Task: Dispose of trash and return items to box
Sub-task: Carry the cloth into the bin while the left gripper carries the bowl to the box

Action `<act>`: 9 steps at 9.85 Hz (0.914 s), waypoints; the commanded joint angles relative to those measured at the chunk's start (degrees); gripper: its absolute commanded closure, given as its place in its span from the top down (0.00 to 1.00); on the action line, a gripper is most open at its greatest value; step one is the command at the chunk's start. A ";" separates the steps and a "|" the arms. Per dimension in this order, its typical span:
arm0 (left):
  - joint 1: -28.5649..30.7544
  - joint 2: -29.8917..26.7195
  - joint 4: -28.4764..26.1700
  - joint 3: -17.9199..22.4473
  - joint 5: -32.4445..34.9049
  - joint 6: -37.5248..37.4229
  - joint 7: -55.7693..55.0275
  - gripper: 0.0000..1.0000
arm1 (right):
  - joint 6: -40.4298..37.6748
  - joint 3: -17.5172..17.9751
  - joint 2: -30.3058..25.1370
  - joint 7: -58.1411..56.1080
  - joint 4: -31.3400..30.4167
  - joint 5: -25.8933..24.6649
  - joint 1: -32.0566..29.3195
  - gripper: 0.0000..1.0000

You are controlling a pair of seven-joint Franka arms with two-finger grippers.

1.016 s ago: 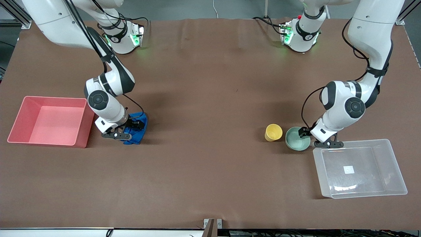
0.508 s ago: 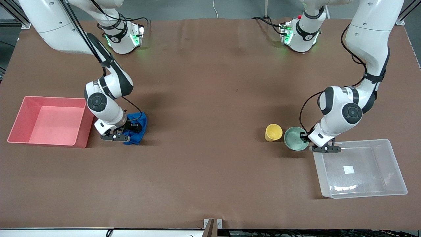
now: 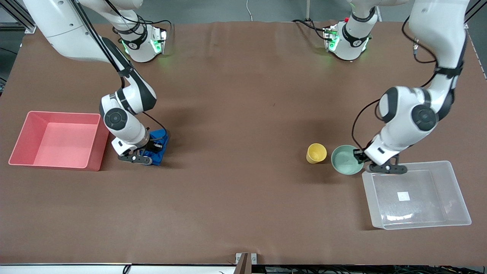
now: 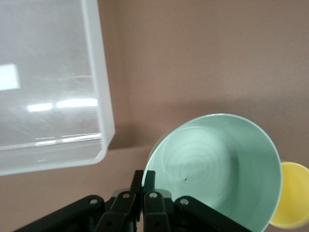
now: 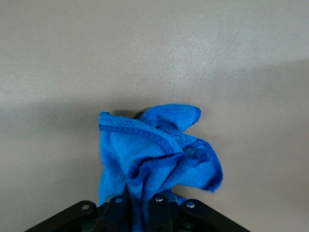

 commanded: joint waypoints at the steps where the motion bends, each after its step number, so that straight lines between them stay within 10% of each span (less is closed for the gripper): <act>1: 4.12 -0.08 7.17 -0.16 -0.11 -8.94 6.23 0.00 | -22.27 4.59 -3.03 1.32 12.87 3.33 -0.81 0.01; 5: 9.91 14.99 30.45 0.19 0.41 -14.43 14.32 0.00 | -44.24 -3.18 -9.96 -22.08 25.86 13.13 -4.68 0.01; 9: 10.55 29.08 40.97 3.61 0.68 -10.34 15.84 0.00 | -34.22 -21.12 -10.68 -51.11 21.51 13.04 -4.95 0.01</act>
